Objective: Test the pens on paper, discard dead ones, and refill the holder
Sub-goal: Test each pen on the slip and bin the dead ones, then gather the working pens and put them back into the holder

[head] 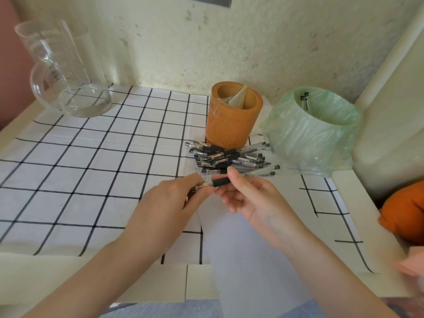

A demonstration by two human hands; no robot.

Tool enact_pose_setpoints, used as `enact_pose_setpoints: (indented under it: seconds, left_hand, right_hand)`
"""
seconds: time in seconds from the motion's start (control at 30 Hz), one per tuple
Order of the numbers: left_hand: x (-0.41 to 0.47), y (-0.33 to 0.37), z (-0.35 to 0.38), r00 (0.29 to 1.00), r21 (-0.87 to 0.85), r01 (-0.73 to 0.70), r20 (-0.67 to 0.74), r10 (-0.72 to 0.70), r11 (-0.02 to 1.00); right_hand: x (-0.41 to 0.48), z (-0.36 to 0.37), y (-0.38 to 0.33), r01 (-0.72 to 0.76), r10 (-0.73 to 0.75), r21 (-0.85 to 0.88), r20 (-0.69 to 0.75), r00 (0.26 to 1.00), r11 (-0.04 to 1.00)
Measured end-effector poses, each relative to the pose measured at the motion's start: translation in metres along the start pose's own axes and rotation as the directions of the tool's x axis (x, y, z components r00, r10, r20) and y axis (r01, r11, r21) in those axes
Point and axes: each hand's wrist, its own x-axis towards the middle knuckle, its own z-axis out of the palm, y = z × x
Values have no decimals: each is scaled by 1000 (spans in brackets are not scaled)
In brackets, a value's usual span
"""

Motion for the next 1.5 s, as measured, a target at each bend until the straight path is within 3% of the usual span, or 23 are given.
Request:
enact_pose_setpoints:
  seconds: [0.17,0.27,0.37,0.53,0.67,0.9,1.0,1.17,1.33,1.5]
  left_hand:
    - [6,-8,6,995,79,-67,-72,73,995]
    - [14,-9,13,994,99,-59,-87,67,993]
    - [24,-10,22,995,116,-29,-96,40,993]
    - [30,-8,31,984,276,-63,-144,106,959]
    - [40,-1,27,955,280,-130,-223,196,951]
    - [44,3,26,972,132,-144,-169,165,981]
    - [53,9,18,987,-57,22,-156,-31,998]
    - [102,10,18,960,-321,257,-21,-278,912]
    - [138,7,31,969,-425,231,19,-247,875]
    - [146,7,40,982,-533,144,-29,-188,834]
  right_hand:
    - [0,-8,-6,-126,111,-154,-100,989,980]
    - [2,-13,-6,-146,129,-118,-141,982,982]
    - [3,-15,-6,-141,124,-88,-175,977,986]
    - [1,-18,-10,-123,82,-176,-220,972,977]
    - [-2,-25,-16,-106,44,-220,-267,963,970]
    - [-15,-41,-30,-89,-36,-370,-318,947,925]
    - [-20,-44,-29,-104,-34,-407,-316,948,907]
    - [-27,-40,-29,-110,-18,-445,-275,961,889]
    - [-28,-38,-29,-118,-3,-462,-253,967,879]
    - [-28,-39,-30,-112,-10,-460,-253,967,881]
